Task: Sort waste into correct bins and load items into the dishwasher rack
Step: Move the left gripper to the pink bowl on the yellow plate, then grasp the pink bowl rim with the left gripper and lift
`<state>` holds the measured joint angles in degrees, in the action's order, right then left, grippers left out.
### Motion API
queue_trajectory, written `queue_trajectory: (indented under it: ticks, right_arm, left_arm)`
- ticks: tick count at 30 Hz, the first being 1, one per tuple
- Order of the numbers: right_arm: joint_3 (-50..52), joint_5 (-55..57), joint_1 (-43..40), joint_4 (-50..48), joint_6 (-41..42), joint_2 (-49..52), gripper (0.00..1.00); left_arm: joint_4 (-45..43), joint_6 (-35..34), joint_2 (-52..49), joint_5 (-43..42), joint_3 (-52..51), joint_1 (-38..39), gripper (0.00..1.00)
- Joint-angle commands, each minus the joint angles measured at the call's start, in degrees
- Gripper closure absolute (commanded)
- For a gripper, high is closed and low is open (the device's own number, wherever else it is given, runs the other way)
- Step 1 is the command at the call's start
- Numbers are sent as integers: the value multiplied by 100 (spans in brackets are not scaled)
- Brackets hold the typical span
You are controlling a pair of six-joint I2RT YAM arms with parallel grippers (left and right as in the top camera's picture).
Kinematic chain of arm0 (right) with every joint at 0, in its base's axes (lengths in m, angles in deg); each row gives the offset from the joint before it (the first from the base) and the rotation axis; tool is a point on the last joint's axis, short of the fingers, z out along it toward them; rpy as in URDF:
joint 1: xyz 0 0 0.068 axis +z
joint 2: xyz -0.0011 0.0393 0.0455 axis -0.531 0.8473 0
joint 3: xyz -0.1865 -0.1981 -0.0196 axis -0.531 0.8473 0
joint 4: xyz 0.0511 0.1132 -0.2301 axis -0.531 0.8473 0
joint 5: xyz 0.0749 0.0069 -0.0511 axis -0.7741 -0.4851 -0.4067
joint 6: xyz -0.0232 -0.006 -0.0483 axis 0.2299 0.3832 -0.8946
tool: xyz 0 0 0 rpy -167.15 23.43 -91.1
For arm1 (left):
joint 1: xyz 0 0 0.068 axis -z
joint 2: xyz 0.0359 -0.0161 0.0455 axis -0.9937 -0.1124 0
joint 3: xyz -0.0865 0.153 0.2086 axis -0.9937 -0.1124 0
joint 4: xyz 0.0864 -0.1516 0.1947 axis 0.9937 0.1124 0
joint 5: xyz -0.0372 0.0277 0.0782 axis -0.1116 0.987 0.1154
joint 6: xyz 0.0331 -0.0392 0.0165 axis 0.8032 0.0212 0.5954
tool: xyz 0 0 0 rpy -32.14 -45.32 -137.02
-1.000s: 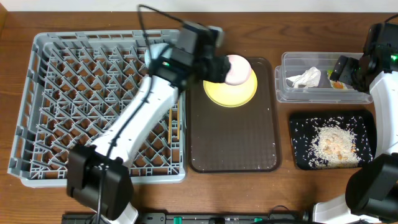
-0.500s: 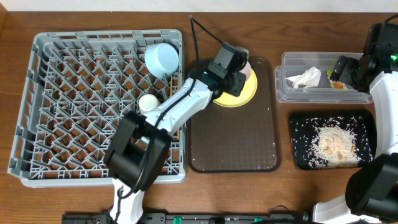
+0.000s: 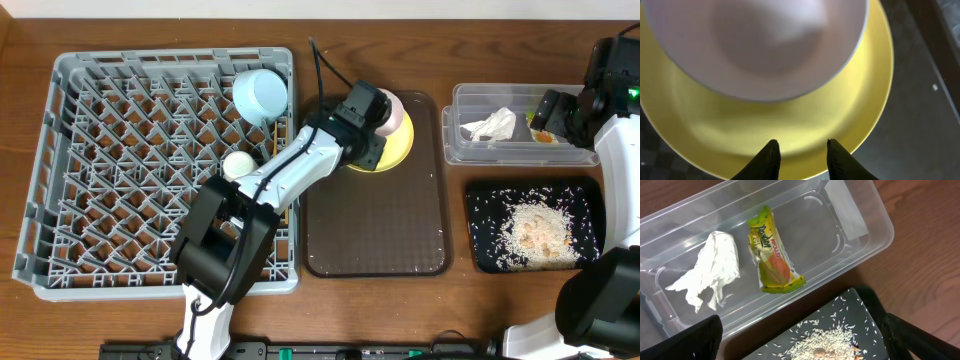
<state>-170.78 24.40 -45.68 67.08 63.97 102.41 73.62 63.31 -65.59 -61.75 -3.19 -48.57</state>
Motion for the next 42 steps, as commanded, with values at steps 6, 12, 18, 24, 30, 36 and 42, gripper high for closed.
queue_trajectory:
  ticks: [6,12,18,24,30,36,42]
  right_arm:
    - [-101,76,-35,7,-61,-114,1]
    - [-101,76,-35,7,-61,-114,1]
    - [-101,76,-35,7,-61,-114,1]
    - [-101,76,-35,7,-61,-114,1]
    - [-101,76,-35,4,-63,-114,1]
    - [-101,76,-35,4,-63,-114,1]
    - [-101,76,-35,4,-63,-114,1]
  left_arm:
    - [92,52,-190,391,-393,-20,75]
    - [903,52,-111,350,-391,-17,91]
    - [2444,55,20,352,-391,-17,91]
    - [2623,52,280,350,-245,-20,85]
    - [2402,-101,1054,345,332,-13,60]
    - [1631,-96,1561,345,339,13,52]
    - [955,-96,1128,323,262,260,52]
